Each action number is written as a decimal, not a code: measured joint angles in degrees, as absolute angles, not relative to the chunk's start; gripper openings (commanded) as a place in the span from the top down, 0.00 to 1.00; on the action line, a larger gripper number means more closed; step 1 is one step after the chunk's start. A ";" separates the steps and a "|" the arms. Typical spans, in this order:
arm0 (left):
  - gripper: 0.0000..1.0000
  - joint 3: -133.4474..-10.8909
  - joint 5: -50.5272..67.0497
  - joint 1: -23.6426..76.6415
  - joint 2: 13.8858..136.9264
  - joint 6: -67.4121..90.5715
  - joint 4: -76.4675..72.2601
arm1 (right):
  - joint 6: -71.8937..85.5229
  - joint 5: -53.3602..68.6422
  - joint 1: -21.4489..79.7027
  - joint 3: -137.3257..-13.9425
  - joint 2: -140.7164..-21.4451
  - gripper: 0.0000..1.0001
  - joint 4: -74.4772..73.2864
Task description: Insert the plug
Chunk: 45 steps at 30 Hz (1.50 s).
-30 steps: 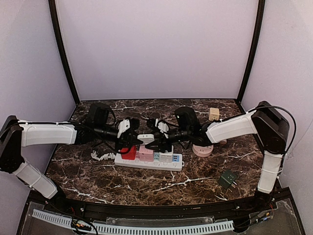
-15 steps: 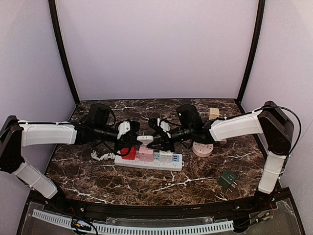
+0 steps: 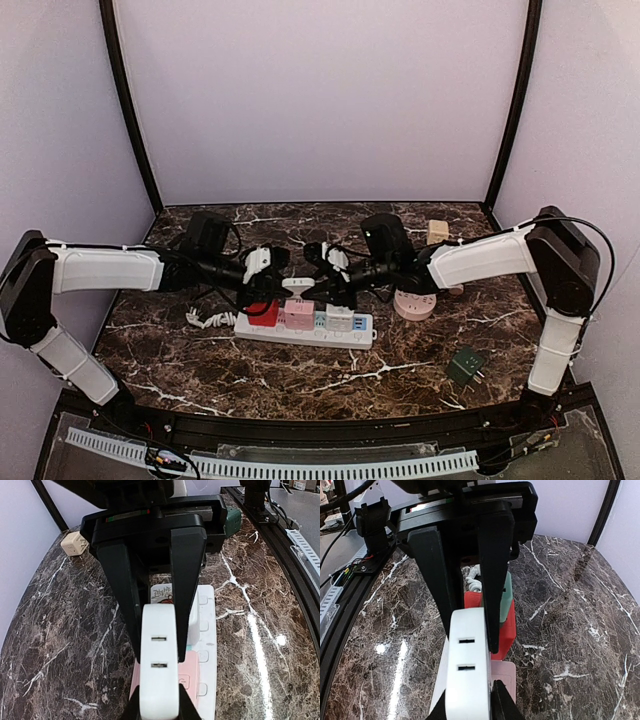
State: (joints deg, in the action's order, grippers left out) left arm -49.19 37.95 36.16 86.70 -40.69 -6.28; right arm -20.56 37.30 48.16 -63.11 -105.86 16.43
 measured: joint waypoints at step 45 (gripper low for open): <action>0.99 -53.21 38.09 35.48 89.58 -41.21 -0.95 | -23.73 37.60 47.57 -61.95 -108.03 1.00 21.41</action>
